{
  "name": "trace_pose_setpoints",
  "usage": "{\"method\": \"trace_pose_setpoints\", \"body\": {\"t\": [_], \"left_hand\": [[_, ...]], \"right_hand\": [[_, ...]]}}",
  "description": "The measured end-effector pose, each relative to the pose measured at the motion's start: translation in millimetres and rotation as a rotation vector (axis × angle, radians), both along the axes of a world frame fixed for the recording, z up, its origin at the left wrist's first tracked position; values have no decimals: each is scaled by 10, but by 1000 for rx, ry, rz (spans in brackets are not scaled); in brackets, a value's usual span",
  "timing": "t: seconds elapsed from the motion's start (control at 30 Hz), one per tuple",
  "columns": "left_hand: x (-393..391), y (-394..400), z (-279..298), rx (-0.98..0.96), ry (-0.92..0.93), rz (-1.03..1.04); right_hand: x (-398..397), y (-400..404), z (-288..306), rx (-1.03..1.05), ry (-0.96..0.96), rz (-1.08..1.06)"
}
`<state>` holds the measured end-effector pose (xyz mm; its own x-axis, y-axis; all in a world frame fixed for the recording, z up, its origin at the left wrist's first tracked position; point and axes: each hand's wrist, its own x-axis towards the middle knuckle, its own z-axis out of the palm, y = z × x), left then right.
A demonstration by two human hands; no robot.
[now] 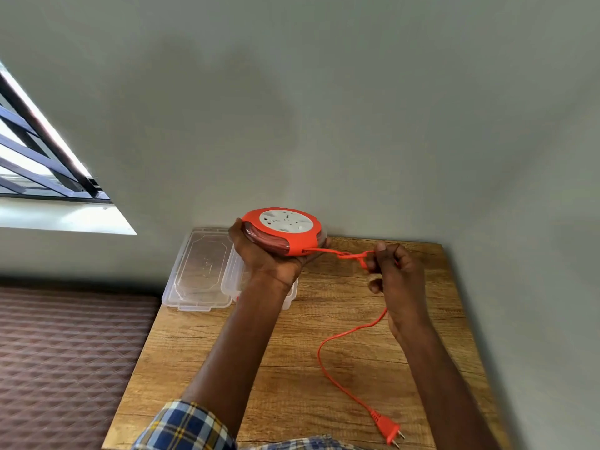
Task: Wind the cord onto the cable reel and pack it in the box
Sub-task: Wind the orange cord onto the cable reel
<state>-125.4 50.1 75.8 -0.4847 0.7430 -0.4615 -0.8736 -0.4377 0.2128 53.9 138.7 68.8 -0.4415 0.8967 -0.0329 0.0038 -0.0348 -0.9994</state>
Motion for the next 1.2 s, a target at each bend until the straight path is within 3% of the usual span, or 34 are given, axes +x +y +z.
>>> {"method": "trace_pose_setpoints", "body": {"t": [0.17,0.43,0.57,0.73,0.83,0.97,1.03,1.13,1.2], "left_hand": [[-1,4,21,18,-7,16],[-18,-28,3,0,18,41],[-22,-33,-14,10,21,41],[-28,-24,-21,-8,35,55],[-15,-16,-13,-2,41,48],[10,-3,3,-7,44,43],[-8,-10,1,-1,40,49],[-53,-19,-24,22,29,40],[-67,-30,-27,29,34,46]], "right_hand": [[25,17,55,-419,294,117],[73,42,11,-891,623,190],[85,82,-29,-709,444,179],[103,83,58,-160,-65,211],[74,23,170,90,-196,213],[75,-12,181,110,-256,332],[83,9,134,-73,-192,347],[122,101,8,-630,232,255],[145,155,-125,-858,413,153]]}}
